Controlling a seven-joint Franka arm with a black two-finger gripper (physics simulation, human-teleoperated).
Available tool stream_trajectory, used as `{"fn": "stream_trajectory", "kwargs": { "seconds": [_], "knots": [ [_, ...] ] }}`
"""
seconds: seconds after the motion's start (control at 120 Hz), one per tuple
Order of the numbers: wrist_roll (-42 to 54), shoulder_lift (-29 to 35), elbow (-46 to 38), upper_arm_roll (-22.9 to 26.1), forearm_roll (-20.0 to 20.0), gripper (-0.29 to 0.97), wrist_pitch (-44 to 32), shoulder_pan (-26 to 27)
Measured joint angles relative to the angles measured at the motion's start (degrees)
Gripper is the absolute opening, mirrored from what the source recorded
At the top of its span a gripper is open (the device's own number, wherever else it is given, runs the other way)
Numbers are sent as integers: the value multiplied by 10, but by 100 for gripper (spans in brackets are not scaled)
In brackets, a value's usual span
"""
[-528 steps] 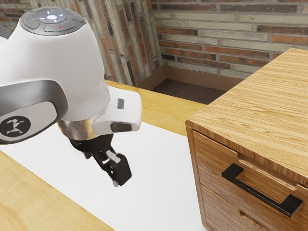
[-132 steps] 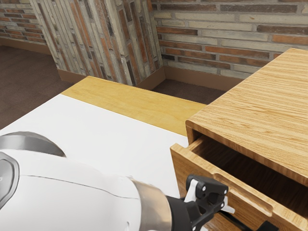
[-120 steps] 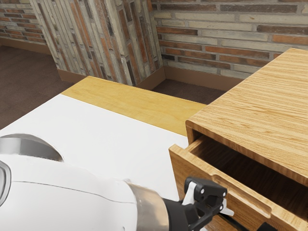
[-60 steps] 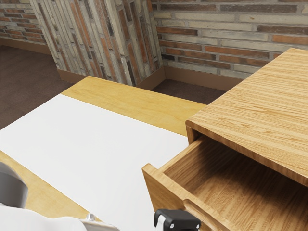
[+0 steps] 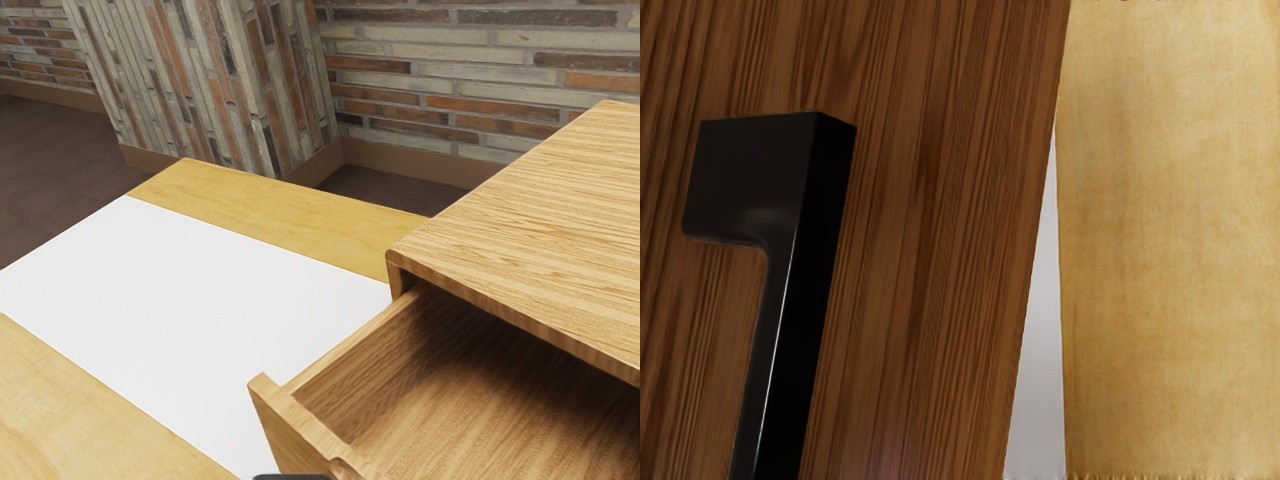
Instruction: Pull the drawer handle with one arm to open the drawer
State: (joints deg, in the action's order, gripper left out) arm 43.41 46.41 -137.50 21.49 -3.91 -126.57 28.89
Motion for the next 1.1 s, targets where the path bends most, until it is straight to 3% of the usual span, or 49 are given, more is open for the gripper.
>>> {"fn": "stream_trajectory", "kwargs": {
  "seconds": [0.158, 0.342, 0.4, 0.442, 0.508, 0.617, 0.708, 0.867, 0.992, 1.1],
  "knots": [
    [-8, 18, -2, 7, 5, 68, 13, 7],
    [-18, 78, 21, 54, 19, 68, 41, 15],
    [-19, 87, 101, 65, 9, 68, 59, 3],
    [-24, 71, 208, 65, 2, 68, 86, -33],
    [-67, 3, 354, 41, -14, 68, 174, -73],
    [-178, -111, 464, -19, -35, 68, 326, -56],
    [-258, -145, 487, -57, -44, 68, 407, -57],
    [-356, -147, 493, -87, -31, 68, 489, -49],
    [-420, -150, 499, -69, -5, 68, 524, -51],
    [-470, -150, 495, -64, -12, 68, 541, -54]
  ]
}}
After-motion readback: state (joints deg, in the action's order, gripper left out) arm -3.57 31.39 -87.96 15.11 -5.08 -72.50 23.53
